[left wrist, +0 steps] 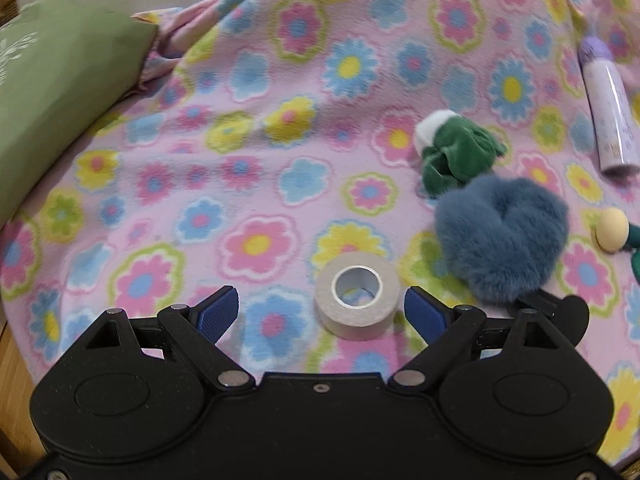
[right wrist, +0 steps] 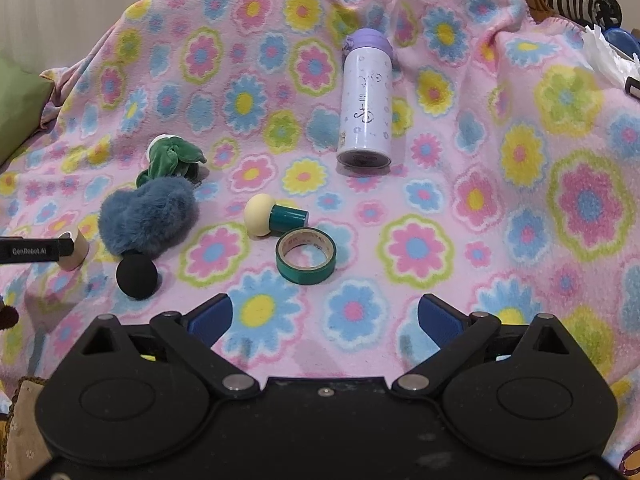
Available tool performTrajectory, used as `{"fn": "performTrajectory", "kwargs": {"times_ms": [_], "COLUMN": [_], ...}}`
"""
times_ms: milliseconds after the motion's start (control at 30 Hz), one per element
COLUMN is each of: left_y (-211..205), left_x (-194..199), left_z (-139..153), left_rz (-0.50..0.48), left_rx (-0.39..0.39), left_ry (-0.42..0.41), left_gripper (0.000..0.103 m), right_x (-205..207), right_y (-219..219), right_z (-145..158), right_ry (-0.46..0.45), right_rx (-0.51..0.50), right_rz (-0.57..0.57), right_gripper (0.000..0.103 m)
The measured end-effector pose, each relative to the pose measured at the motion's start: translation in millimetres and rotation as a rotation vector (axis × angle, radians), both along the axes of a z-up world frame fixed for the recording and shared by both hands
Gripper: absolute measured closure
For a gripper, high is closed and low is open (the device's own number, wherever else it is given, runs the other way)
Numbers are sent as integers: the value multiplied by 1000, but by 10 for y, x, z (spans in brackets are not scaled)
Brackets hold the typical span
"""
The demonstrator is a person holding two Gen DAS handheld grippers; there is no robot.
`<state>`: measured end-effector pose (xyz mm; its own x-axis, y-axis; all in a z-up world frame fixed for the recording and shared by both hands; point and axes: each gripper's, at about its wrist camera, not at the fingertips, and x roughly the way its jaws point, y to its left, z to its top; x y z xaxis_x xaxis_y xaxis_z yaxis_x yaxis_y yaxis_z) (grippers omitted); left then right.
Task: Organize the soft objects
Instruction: 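Reach the left tool to the beige tape roll while the right reaches the cream-and-teal stick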
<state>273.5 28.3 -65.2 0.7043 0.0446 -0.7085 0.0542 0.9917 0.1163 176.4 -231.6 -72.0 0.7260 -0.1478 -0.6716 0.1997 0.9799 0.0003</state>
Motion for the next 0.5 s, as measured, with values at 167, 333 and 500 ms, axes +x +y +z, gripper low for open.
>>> {"fn": "performTrajectory", "kwargs": {"times_ms": [167,333,500], "left_y": [-53,-64,-45], "left_x": [94,156,210], "left_z": [-117,-189,-221], "left_rz": [-29,-33,-31], "left_rx": [13,22,13], "left_ry": [33,37,29], "left_gripper": [15,15,9], "right_x": [47,148,264], "right_y": [-41,-128,-156], "right_z": [64,127,165], "right_ry": [-12,-6,-8], "right_rx": [-18,25,67], "right_rz": [-20,-21,-20], "right_gripper": [1,1,1]}}
